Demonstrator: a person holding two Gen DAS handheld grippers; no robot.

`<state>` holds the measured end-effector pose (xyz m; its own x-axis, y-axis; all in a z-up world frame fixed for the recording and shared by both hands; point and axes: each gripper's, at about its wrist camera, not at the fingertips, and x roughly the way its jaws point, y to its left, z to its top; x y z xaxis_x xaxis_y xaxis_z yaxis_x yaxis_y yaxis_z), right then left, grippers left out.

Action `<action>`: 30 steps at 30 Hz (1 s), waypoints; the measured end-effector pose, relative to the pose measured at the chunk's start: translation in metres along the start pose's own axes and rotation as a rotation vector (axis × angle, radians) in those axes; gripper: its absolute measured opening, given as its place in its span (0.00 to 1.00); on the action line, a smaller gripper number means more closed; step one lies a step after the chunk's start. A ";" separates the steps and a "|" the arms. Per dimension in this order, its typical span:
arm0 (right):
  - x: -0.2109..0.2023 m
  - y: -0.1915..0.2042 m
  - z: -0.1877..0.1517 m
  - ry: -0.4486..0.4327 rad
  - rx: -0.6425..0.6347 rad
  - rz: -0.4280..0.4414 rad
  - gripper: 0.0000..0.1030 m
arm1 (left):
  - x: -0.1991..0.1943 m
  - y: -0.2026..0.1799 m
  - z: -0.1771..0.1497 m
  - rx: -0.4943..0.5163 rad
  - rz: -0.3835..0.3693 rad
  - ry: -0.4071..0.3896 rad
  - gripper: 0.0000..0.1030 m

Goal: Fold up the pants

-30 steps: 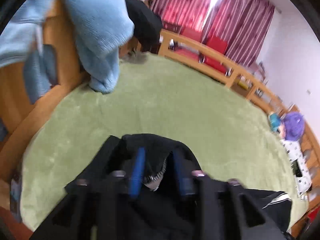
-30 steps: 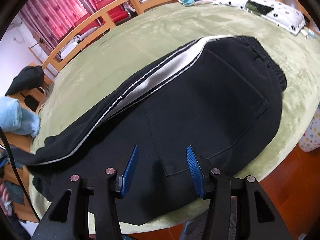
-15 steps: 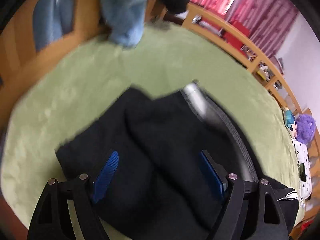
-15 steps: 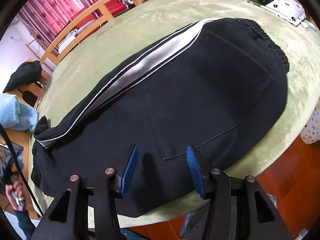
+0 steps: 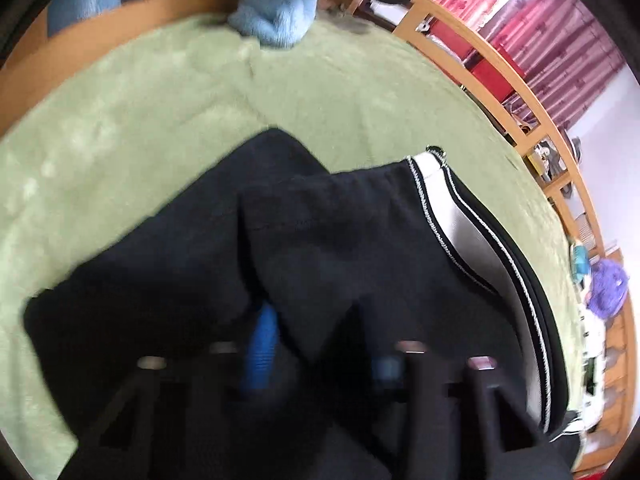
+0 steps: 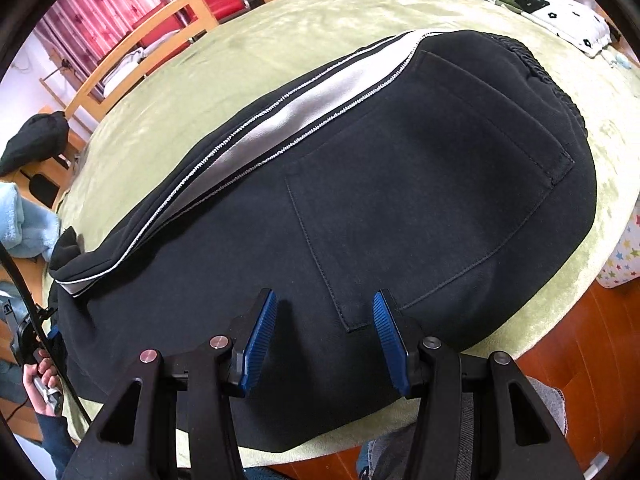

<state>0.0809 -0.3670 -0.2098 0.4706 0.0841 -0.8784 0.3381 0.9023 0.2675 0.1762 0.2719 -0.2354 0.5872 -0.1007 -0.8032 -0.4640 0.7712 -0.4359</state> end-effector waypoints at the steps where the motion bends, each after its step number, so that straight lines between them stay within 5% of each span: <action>1: 0.000 0.001 -0.001 0.002 0.000 -0.003 0.49 | 0.001 0.001 0.001 -0.006 -0.022 0.017 0.07; 11: -0.014 0.011 -0.002 -0.024 -0.010 0.039 0.49 | -0.138 0.034 -0.022 0.011 -0.045 -0.200 0.05; 19: -0.033 0.002 -0.008 -0.034 -0.034 0.060 0.49 | -0.107 0.075 -0.062 -0.049 0.092 -0.073 0.07; 22: -0.043 -0.007 -0.011 -0.055 -0.046 0.038 0.49 | -0.098 0.080 -0.069 -0.087 0.143 -0.020 0.16; 27: -0.056 -0.039 -0.008 -0.072 -0.030 0.008 0.49 | -0.103 0.065 -0.084 -0.052 0.156 0.004 0.47; 30: -0.060 -0.066 -0.003 -0.099 -0.009 -0.044 0.59 | -0.105 0.049 -0.096 -0.016 0.135 0.008 0.55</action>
<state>0.0277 -0.4301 -0.1760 0.5334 0.0022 -0.8458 0.3533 0.9080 0.2252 0.0281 0.2594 -0.2116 0.5132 -0.0017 -0.8583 -0.5489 0.7681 -0.3297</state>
